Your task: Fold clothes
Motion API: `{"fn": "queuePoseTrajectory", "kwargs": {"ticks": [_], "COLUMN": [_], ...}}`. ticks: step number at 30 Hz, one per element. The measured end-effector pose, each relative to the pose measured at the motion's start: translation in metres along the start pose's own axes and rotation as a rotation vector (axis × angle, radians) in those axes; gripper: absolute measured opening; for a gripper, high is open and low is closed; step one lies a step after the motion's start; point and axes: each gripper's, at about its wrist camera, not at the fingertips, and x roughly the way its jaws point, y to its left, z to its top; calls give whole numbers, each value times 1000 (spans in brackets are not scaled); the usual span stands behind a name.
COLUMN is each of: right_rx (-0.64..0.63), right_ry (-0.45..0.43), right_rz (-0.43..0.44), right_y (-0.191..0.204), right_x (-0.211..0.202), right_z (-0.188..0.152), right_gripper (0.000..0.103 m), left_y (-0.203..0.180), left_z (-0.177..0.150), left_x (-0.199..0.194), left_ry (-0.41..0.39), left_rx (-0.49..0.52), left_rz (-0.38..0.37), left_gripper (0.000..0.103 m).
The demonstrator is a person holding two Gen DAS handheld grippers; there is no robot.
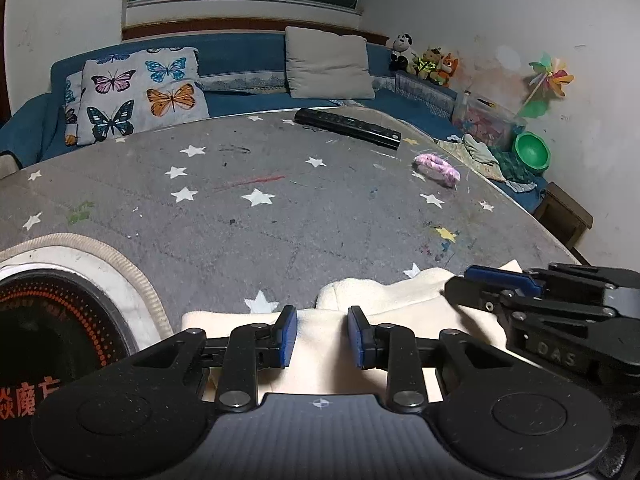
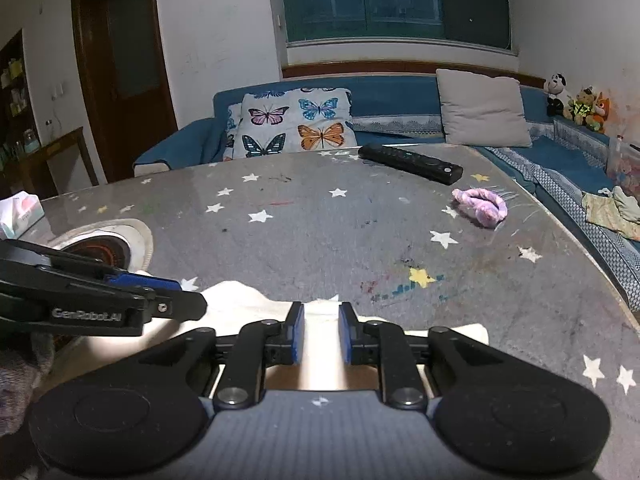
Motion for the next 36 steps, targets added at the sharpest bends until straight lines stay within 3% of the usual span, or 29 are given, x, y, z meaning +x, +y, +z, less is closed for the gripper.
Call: {"fn": "queuePoseTrajectory", "kwargs": {"ticks": [6,17,24,27,29,36], "right_rx": [-7,25,30,28,25,35], "right_ry": [10,15,19,-4,-19,6], "right_rz": [25,13,-13,-13,-7,-19], "right_y": [4,-6,-12,-8,-5,-5], "right_x": [-25,-75,-101,-107,-110,-94], "right_z": [-8,-43,-65,-62,-60,-66], "right_gripper": [31,33,33,34,42,46], "left_y": [1,0,9,10,10,19], "left_z": [-7,-48,-69,-68,-68,-68], "left_x": [-16,-67,-62,-70,-75,-72], "left_ry": [-8,-34,5,-9,-23,-19], "left_rx": [-3,16,-22,-36,-39,-78], "left_rz": [3,2,29,34,36,92], "left_gripper": [37,38,39,38,38,40]}}
